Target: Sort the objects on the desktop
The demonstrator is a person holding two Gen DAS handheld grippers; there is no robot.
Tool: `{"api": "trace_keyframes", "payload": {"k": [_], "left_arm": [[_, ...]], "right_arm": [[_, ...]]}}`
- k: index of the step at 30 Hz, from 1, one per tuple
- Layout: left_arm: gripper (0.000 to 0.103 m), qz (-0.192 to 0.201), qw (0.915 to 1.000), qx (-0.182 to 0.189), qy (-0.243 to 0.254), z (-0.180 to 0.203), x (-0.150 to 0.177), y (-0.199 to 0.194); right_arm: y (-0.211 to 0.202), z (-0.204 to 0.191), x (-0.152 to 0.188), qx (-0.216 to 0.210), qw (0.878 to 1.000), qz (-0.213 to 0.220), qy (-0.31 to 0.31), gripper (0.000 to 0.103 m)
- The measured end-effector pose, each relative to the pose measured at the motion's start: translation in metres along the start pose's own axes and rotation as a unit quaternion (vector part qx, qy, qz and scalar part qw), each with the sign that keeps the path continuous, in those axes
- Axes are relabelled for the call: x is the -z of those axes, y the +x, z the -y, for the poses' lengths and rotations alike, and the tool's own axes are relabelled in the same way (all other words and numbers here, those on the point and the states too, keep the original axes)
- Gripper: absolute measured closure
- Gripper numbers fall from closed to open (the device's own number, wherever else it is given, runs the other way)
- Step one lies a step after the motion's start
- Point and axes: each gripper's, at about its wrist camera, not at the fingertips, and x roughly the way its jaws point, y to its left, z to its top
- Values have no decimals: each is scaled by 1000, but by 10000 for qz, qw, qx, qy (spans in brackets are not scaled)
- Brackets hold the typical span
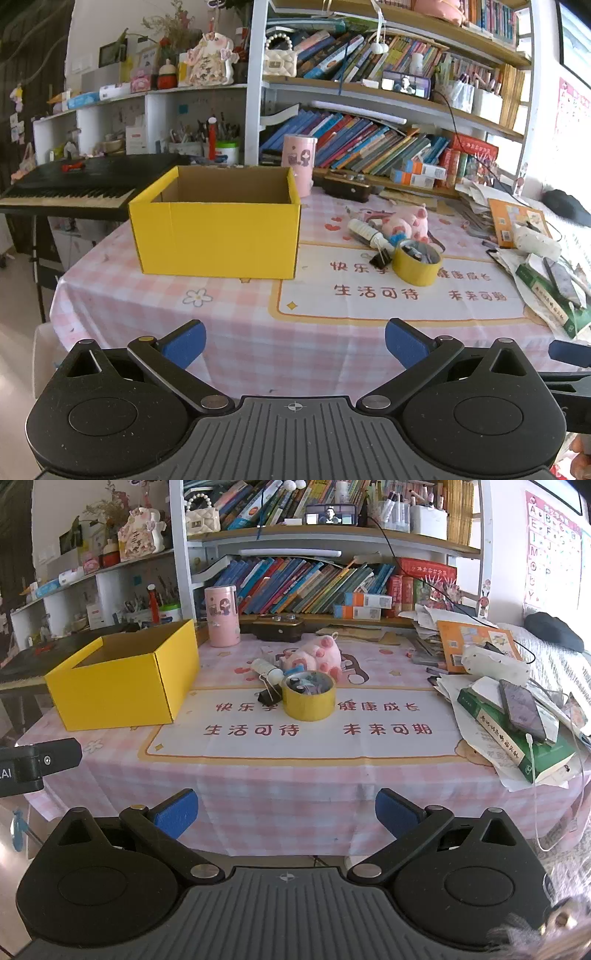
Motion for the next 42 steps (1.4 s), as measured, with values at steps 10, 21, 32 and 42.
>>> {"api": "trace_keyframes", "payload": {"k": [10,21,32,42], "left_arm": [[0,-48,9999,-64,125,2,0,-1],[0,-92,9996,-92,235,3,3,0],[0,-82,9996,-82,263,3,4,-1],[0,-153,9995,-103,265,-3,1,2]], "right_arm": [[0,-4,0,-50,10000,16,0,0],[-2,-4,0,-104,9999,21,11,0],[-2,-6,-2,-103,9999,26,-36,0],[-2,-7,-2,-90,9999,30,-32,0]]}}
